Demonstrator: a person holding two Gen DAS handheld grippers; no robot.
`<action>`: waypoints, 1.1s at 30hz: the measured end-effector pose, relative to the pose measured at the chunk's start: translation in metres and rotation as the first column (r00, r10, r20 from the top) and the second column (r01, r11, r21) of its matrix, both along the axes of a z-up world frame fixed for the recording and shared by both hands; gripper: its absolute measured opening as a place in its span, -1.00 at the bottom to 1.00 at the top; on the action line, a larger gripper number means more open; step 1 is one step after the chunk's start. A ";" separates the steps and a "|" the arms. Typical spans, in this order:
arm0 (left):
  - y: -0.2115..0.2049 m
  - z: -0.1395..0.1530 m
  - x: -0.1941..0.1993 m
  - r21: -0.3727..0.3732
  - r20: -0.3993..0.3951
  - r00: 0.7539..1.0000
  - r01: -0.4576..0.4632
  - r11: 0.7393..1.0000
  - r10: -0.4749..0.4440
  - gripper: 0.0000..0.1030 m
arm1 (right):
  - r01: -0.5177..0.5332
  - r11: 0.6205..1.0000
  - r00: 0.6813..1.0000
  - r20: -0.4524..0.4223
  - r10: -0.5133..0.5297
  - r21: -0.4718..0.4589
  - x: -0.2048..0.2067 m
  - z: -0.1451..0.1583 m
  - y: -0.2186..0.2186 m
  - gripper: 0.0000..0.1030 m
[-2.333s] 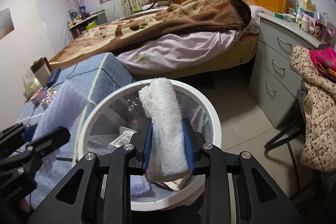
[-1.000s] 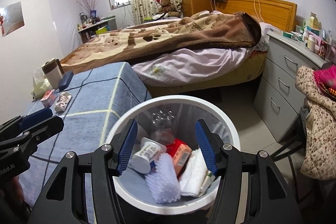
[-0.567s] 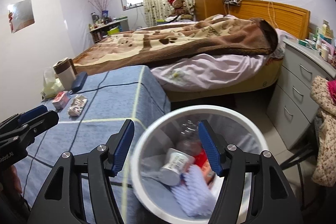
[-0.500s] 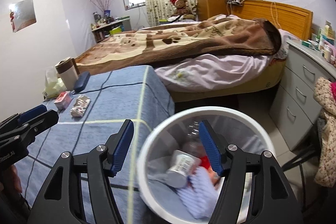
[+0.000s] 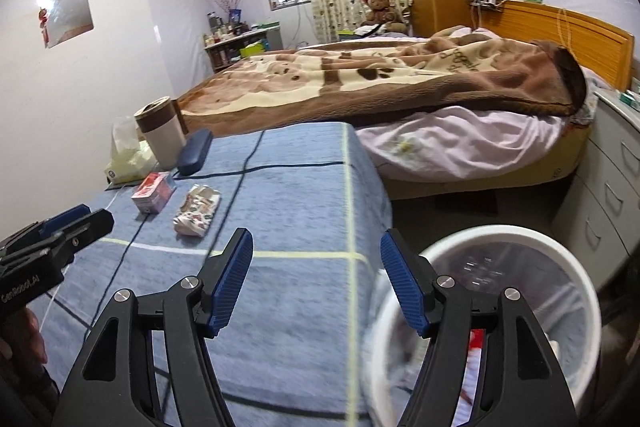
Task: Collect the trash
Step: 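Move both tools back over the table toward the drink carton and paper cup, then grasp the red-and-white drink carton with the left tool while the right tool grasps the patterned paper cup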
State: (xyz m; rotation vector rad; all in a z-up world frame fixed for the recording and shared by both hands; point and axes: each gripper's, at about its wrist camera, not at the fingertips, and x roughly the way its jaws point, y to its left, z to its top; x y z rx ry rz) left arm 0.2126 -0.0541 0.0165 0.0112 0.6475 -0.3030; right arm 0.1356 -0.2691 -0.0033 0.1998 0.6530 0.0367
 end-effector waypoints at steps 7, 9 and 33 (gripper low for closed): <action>0.044 -0.011 0.031 0.007 -0.042 0.997 -0.060 0.998 0.060 0.38 | -0.041 0.999 0.999 0.004 0.041 -0.013 0.027 -0.005 0.027 0.32; 0.058 -0.015 0.040 -0.002 -0.061 0.996 -0.071 0.998 0.070 0.47 | -0.061 0.998 0.998 -0.006 0.061 -0.010 0.035 -0.008 0.035 0.32; 0.121 -0.055 0.140 -0.055 -0.132 0.985 -0.120 0.991 0.112 0.68 | -0.246 0.967 0.952 -0.172 0.253 0.059 0.126 -0.055 0.124 0.39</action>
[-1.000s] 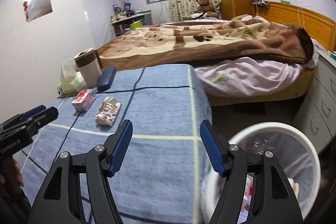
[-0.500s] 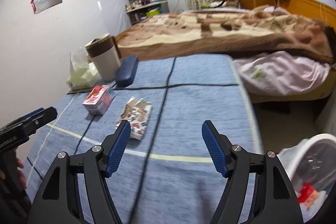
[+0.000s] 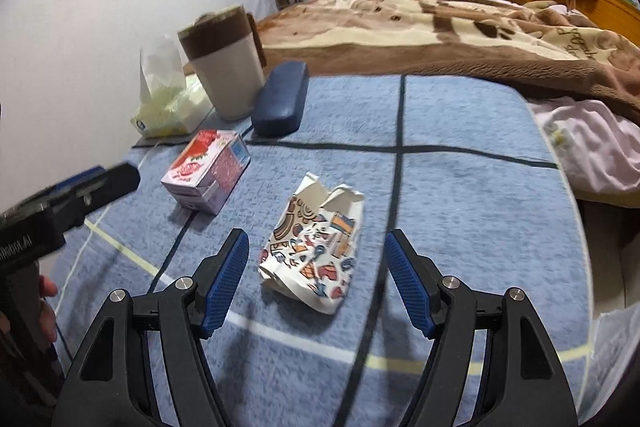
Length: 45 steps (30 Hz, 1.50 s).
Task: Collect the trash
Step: 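Grasp the red-and-white drink carton with the left tool while the right tool grasps the patterned paper cup, then carry the drink carton and paper cup over the wastebasket with both tools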
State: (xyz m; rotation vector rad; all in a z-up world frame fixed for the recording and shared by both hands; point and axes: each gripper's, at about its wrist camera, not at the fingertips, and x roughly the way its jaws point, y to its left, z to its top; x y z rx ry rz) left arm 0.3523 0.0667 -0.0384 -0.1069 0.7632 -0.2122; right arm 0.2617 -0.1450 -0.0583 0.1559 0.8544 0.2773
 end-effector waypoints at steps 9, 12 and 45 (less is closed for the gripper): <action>-0.010 -0.018 0.029 0.011 -0.041 0.999 0.024 1.000 -0.023 0.68 | 0.021 0.993 0.999 -0.036 -0.025 -0.116 0.012 -0.008 0.001 0.39; -0.017 -0.024 0.035 0.025 -0.059 0.998 0.031 0.999 -0.030 0.68 | 0.016 0.992 0.999 -0.046 -0.022 -0.126 0.014 -0.010 -0.001 0.39; -0.030 -0.027 0.016 0.087 -0.060 0.998 0.001 0.996 0.004 0.10 | 0.048 0.995 0.998 0.040 -0.045 -0.084 -0.004 0.007 -0.015 0.08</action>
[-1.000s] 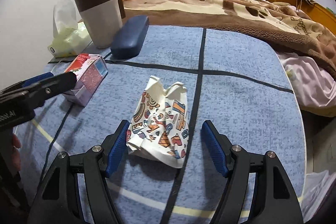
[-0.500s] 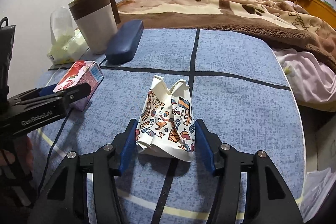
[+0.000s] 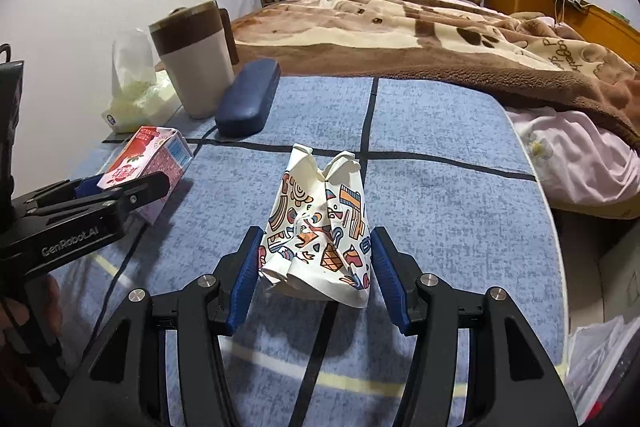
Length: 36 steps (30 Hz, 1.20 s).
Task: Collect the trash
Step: 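Carry the drink carton and paper cup over the wastebasket with both tools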
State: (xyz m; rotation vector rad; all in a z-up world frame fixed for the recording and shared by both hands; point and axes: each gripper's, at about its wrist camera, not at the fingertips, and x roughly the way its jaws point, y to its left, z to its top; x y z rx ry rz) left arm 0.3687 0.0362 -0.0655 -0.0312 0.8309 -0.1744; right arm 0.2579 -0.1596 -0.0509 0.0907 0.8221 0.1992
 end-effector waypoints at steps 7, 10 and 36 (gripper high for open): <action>-0.009 0.023 -0.037 -0.009 0.036 0.999 0.013 1.000 -0.013 0.10 | 0.010 1.000 1.000 0.026 -0.011 0.028 -0.025 0.016 -0.011 0.08; -0.015 0.032 -0.055 -0.006 0.056 0.998 0.016 1.000 -0.016 0.10 | 0.019 0.999 0.999 0.043 -0.021 0.037 -0.036 0.023 -0.017 0.08; -0.080 0.090 -0.191 -0.028 0.215 0.969 0.130 0.991 -0.121 0.10 | 0.117 0.992 0.973 0.196 -0.125 0.053 -0.146 0.064 -0.083 0.08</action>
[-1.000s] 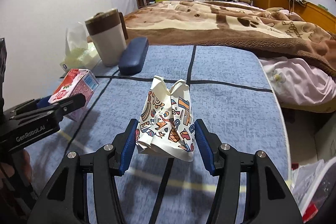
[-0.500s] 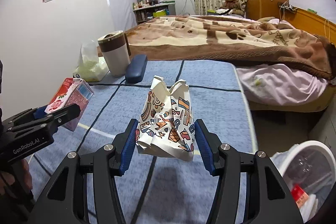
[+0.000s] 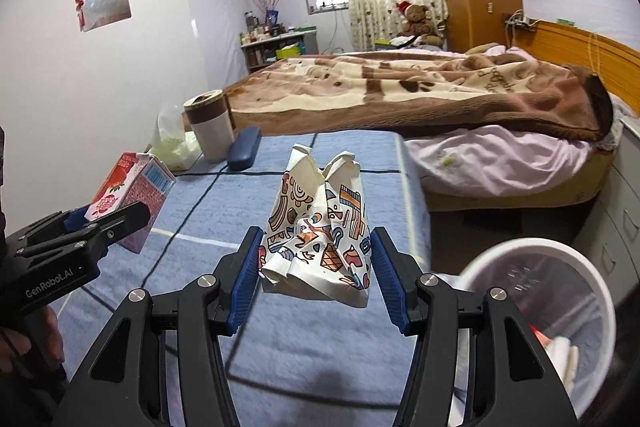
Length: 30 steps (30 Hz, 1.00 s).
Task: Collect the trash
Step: 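Carry the drink carton and paper cup over the wastebasket with both tools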
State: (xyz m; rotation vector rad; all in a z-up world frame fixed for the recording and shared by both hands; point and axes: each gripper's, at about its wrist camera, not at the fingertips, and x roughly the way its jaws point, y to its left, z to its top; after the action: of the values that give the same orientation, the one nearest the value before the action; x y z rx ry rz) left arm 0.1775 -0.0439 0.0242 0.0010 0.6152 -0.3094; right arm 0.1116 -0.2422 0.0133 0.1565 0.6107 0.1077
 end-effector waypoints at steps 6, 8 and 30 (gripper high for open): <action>-0.035 0.009 -0.028 -0.011 0.031 0.996 0.081 0.997 -0.081 0.10 | 0.062 0.998 0.998 0.028 -0.062 0.002 -0.024 0.008 -0.027 0.08; -0.047 0.012 -0.037 -0.012 0.038 0.994 0.107 0.994 -0.107 0.10 | 0.084 0.996 0.996 0.039 -0.084 -0.002 -0.032 0.009 -0.034 0.08; -0.155 0.003 -0.087 -0.010 0.039 0.943 0.331 0.944 -0.330 0.10 | 0.301 0.953 0.953 0.014 -0.301 -0.030 -0.085 -0.005 -0.116 0.08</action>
State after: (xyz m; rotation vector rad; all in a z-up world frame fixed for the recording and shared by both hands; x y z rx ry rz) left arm 0.0908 -0.1992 0.0275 0.0952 0.5752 -0.6390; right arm 0.0267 -0.3582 0.0082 0.2164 0.5724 -0.1970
